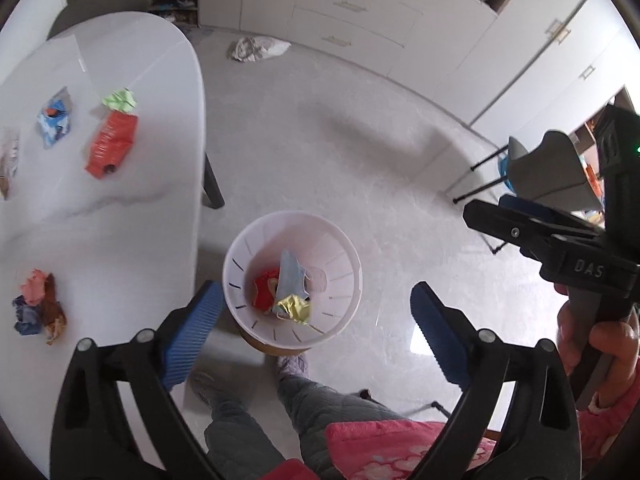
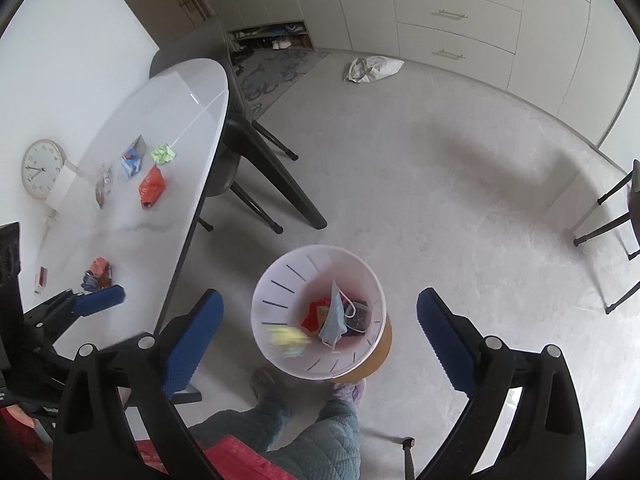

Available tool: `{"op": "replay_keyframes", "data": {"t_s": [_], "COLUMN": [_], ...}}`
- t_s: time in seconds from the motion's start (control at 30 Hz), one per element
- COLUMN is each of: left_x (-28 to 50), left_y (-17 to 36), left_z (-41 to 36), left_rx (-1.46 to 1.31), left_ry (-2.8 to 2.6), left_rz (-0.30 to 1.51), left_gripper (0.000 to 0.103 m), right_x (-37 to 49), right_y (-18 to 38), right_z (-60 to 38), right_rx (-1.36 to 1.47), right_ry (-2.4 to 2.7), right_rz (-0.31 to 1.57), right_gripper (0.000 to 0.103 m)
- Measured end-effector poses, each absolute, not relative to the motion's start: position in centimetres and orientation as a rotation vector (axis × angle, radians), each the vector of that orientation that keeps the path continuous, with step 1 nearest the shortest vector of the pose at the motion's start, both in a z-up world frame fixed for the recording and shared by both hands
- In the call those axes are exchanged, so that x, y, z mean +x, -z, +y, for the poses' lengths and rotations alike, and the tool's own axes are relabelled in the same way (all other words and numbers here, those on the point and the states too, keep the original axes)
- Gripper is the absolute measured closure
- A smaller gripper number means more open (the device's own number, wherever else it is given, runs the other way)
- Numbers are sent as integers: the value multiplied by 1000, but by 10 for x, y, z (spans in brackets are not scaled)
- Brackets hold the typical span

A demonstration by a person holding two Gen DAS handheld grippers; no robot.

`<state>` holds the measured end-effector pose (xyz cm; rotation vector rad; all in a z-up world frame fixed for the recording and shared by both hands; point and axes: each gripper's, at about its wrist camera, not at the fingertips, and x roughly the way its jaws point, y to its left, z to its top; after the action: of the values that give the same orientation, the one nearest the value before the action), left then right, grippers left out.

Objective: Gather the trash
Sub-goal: 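Drop the kraft bag and yellow paper into the wastebasket with both tools, then grasp the blue crumpled cloth with the left tool while the right tool grasps the pink tissue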

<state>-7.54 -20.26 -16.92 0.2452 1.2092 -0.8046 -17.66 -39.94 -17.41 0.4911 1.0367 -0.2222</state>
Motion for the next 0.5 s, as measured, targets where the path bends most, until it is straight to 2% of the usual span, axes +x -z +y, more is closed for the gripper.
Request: {"op": "replay_keyframes", "data": {"t_s": [0.33, 0.5], "left_x": [-51, -32], "left_y": [119, 112], "left_z": [-103, -39], "left_rx": [139, 129], "left_ry": [589, 444], "left_rz": [1077, 1030], "left_gripper": [8, 8], "right_x": [-167, -137], "right_y": [139, 124], "right_z": [-371, -331], "right_rx": [477, 415], "right_ry": [154, 61], "right_rz": [998, 979], "right_gripper": [6, 6]}}
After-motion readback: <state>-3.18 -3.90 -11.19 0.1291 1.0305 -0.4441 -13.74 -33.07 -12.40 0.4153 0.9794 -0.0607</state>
